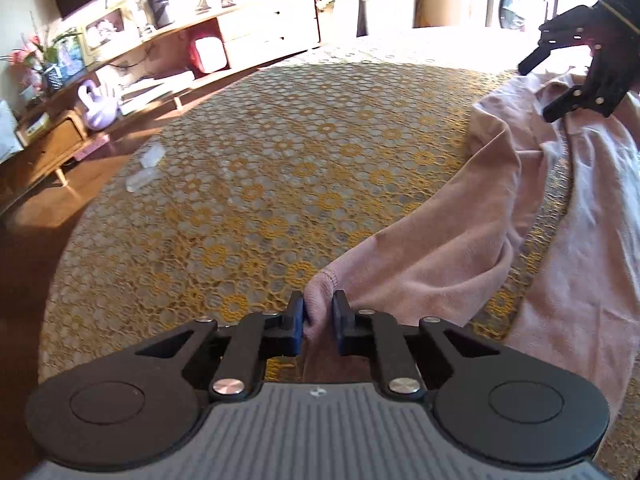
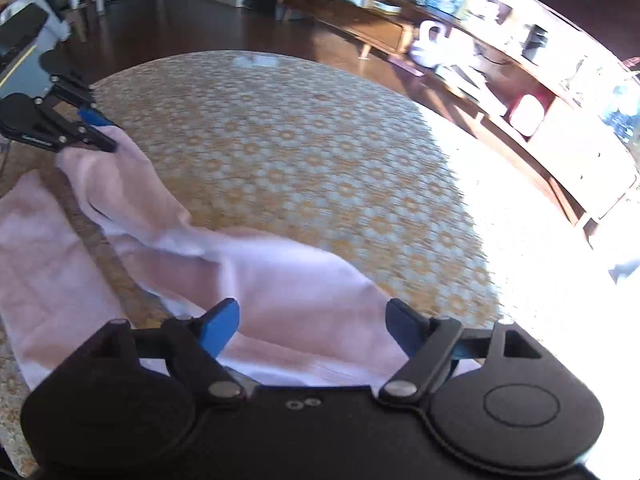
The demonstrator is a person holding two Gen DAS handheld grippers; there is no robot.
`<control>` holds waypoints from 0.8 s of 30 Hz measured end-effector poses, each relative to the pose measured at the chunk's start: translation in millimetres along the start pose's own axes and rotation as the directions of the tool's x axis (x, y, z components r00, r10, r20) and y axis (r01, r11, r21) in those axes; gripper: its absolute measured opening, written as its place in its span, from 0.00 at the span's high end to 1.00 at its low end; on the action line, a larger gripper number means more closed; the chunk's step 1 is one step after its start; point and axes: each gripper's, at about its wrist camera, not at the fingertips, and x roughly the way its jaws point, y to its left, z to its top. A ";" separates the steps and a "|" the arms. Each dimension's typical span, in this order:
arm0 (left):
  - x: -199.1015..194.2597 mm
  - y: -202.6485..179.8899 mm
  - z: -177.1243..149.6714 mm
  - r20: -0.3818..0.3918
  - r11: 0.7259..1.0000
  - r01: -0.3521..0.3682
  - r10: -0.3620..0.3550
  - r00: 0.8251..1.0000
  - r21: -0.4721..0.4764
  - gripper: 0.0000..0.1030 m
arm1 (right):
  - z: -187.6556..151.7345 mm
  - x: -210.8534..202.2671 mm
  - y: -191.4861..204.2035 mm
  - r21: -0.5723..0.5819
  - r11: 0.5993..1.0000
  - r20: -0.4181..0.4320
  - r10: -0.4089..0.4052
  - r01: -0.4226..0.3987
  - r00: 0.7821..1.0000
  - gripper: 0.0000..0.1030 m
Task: Fold clothes
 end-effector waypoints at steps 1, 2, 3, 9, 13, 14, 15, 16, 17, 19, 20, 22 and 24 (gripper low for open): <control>4.2 6.8 2.0 -0.001 0.999 -0.037 0.037 0.999 -0.015 0.87 | -5.3 -1.5 -11.3 0.025 0.999 -0.009 -0.041 0.041 0.999 0.00; 8.4 14.0 4.3 -0.002 0.997 -0.070 0.070 0.998 -0.030 0.87 | -10.6 -2.7 -22.2 0.048 0.995 -0.020 -0.081 0.082 0.996 0.00; 13.5 22.0 7.5 -0.005 0.994 -0.095 0.095 0.996 -0.048 0.87 | -15.7 -3.7 -33.0 0.071 0.990 -0.032 -0.120 0.122 0.992 0.00; 45.7 71.4 36.1 -0.030 0.967 -0.217 0.215 0.976 -0.133 0.87 | -50.2 -18.6 -109.2 0.250 0.904 -0.113 -0.329 0.348 0.937 0.00; 61.2 97.4 59.2 -0.038 0.946 -0.281 0.279 0.960 -0.161 0.87 | -69.9 -24.9 -150.5 0.385 0.845 -0.166 -0.333 0.372 0.928 0.00; 65.1 103.0 64.3 -0.040 0.943 -0.289 0.286 0.957 -0.167 0.87 | -74.4 -23.0 -155.1 0.398 0.843 -0.175 -0.317 0.362 0.932 0.00; 68.8 107.1 68.6 -0.042 0.942 -0.291 0.288 0.957 -0.169 0.87 | -79.0 -20.2 -158.6 0.408 0.843 -0.186 -0.298 0.350 0.936 0.00; 71.7 109.5 72.1 -0.044 0.942 -0.289 0.286 0.957 -0.170 0.87 | -82.8 -16.5 -161.1 0.422 0.842 -0.195 -0.276 0.335 0.941 0.00; 74.3 110.3 74.1 -0.046 0.943 -0.286 0.282 0.958 -0.169 0.87 | -86.1 -12.4 -163.0 0.438 0.840 -0.201 -0.253 0.318 0.946 0.00; 79.1 110.0 76.4 -0.051 0.945 -0.282 0.277 0.959 -0.163 0.87 | -90.5 -5.3 -165.1 0.463 0.839 -0.204 -0.211 0.284 0.956 0.00; 81.0 109.1 76.6 -0.054 0.946 -0.281 0.276 0.960 -0.159 0.87 | -90.1 -1.8 -163.7 0.460 0.844 -0.207 -0.200 0.275 0.958 0.00; 83.4 106.9 74.8 -0.060 0.948 -0.282 0.276 0.959 -0.148 0.87 | -88.8 6.7 -160.0 0.443 0.855 -0.227 -0.183 0.269 0.957 0.00; 82.9 106.3 72.6 -0.060 0.948 -0.281 0.275 0.960 -0.146 0.87 | -87.6 11.7 -157.8 0.442 0.859 -0.231 -0.167 0.256 0.959 0.00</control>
